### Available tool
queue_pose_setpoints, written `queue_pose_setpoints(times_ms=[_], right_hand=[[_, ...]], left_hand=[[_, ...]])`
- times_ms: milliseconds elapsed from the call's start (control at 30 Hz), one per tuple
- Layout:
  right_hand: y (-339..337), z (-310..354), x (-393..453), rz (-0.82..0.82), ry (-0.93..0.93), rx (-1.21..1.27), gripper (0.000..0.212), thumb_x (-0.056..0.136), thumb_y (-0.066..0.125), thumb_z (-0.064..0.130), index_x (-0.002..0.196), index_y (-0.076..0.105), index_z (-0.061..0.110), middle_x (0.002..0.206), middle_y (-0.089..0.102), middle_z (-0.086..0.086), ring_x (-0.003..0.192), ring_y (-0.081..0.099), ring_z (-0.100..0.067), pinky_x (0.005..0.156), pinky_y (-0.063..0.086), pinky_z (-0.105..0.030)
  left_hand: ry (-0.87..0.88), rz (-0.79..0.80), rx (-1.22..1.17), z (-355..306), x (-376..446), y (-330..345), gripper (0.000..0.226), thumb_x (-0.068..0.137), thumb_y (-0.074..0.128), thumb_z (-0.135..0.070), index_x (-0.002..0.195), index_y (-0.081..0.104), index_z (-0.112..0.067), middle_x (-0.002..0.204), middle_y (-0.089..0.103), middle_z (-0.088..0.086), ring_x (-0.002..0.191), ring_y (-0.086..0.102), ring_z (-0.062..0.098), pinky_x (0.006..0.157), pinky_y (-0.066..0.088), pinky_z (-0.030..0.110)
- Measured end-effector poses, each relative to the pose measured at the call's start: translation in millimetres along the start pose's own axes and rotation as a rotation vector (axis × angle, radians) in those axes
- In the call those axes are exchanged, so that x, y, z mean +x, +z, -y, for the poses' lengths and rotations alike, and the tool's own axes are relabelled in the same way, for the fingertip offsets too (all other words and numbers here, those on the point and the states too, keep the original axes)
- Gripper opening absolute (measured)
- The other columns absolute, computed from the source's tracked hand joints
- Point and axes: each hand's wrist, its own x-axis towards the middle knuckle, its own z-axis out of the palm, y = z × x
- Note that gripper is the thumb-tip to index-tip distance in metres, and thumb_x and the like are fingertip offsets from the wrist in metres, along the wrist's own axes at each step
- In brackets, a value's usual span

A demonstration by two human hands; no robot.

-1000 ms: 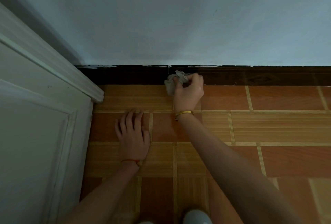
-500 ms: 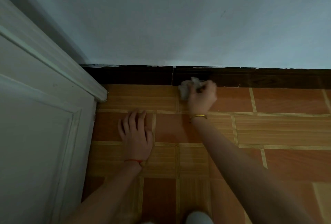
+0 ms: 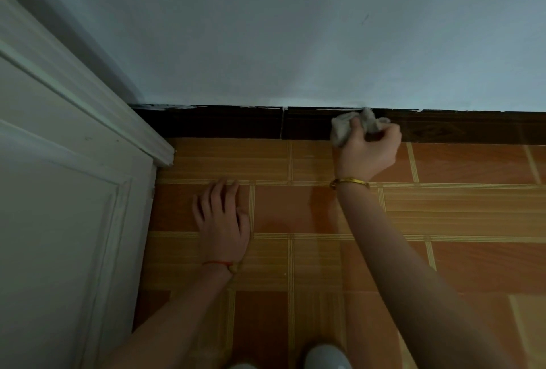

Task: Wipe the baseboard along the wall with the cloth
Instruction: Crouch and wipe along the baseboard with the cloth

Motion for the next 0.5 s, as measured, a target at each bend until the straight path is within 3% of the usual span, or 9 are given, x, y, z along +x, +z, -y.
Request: queue_pose_setpoints(times_ms=[167, 267, 333, 500], right_hand=[[24.7, 23.9, -50.2, 0.232, -0.179, -0.001, 0.026, 0.073, 0.079, 0.014, 0.076, 0.054, 0.008, 0.082, 0.054, -0.003, 0.070, 0.048, -0.011, 0.064, 0.042, -0.017], [34.3, 34.0, -67.5, 0.317, -0.226, 0.032, 0.027, 0.071, 0.080, 0.005, 0.073, 0.052, 0.006, 0.081, 0.052, -0.002, 0.067, 0.045, -0.009, 0.061, 0.036, -0.004], [30.5, 30.6, -60.2, 0.310, -0.232, 0.032, 0.027, 0.070, 0.081, 0.008, 0.073, 0.053, 0.007, 0.080, 0.054, -0.003, 0.067, 0.046, -0.009, 0.062, 0.034, -0.003], [8.2, 5.2, -16.5, 0.100, -0.072, -0.046, 0.027, 0.072, 0.080, 0.021, 0.079, 0.057, 0.010, 0.089, 0.062, -0.006, 0.077, 0.053, -0.012, 0.070, 0.041, -0.016]], left_hand=[[-0.002, 0.008, 0.006, -0.6, -0.3, -1.3, 0.052, 0.092, 0.035, -0.028, 0.140, 0.050, -0.015, 0.146, 0.045, 0.012, 0.137, 0.038, 0.035, 0.118, 0.018, 0.062], [0.000, 0.005, 0.017, -0.5, -0.5, -0.6, 0.052, 0.091, 0.036, -0.027, 0.139, 0.050, -0.015, 0.146, 0.045, 0.012, 0.137, 0.038, 0.035, 0.118, 0.019, 0.061], [0.001, 0.005, 0.012, 0.8, -0.3, -0.5, 0.052, 0.091, 0.037, -0.027, 0.140, 0.050, -0.015, 0.146, 0.045, 0.012, 0.137, 0.038, 0.035, 0.118, 0.018, 0.061], [0.005, 0.016, -0.009, 1.7, -0.5, -0.2, 0.052, 0.092, 0.036, -0.028, 0.141, 0.049, -0.014, 0.147, 0.044, 0.012, 0.138, 0.036, 0.034, 0.119, 0.017, 0.061]])
